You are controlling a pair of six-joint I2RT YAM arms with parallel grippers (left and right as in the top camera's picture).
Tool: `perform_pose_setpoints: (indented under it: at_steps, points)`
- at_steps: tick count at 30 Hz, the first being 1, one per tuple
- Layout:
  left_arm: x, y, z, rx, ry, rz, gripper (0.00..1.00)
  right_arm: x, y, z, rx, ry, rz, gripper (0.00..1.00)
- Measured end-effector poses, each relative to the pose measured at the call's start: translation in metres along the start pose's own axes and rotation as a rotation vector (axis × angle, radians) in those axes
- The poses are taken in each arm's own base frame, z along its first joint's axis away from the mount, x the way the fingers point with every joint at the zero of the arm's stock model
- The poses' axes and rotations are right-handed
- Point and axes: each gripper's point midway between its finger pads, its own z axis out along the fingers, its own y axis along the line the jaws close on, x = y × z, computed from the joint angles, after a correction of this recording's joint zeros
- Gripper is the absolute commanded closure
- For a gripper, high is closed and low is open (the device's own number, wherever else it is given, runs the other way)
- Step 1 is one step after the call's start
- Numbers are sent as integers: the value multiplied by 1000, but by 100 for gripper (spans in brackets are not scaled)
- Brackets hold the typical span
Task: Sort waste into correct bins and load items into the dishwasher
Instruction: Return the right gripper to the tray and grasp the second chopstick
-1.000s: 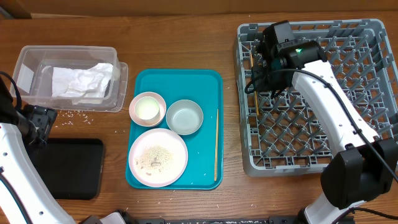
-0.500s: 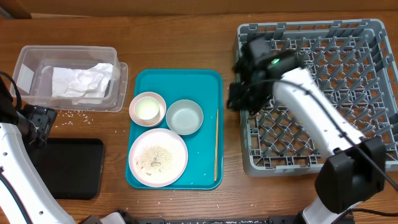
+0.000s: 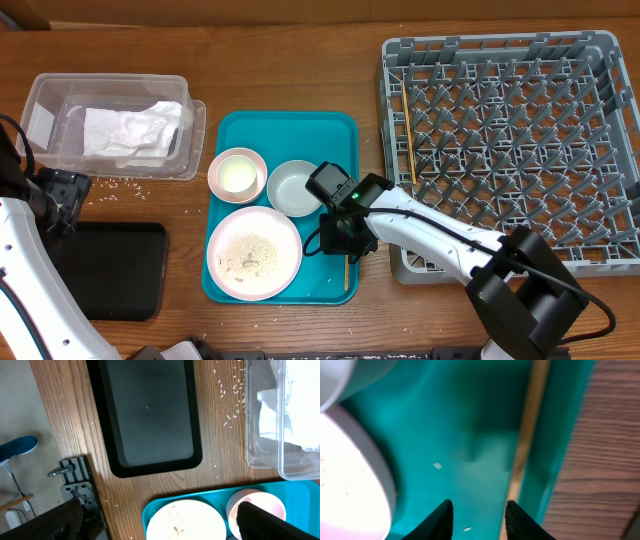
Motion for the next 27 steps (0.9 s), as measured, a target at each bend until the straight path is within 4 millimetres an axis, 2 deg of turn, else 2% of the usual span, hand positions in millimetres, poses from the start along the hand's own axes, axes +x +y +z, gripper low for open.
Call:
perform_pose_setpoints:
  at_steps: [3, 9, 14, 17, 20, 24, 27]
  points:
    - [0, 0, 0, 0, 0, 0, 0, -7, -10, 0, 51, -42, 21, 64]
    - [0, 0, 0, 0, 0, 0, 0, -16, -9, 0, 55, -82, 26, 61]
    - [0, 0, 0, 0, 0, 0, 0, -10, -14, 18, 73, -17, 45, 60]
    - [0, 0, 0, 0, 0, 0, 0, -11, -15, 19, 55, 5, 64, 60]
    - [0, 0, 0, 0, 0, 0, 0, -11, -16, 19, 46, 18, 75, 67]
    - [0, 0, 0, 0, 0, 0, 0, -7, -18, 21, 51, 41, 80, 69]
    - [0, 0, 0, 0, 0, 0, 0, -3, -16, 23, 41, 69, 86, 81]
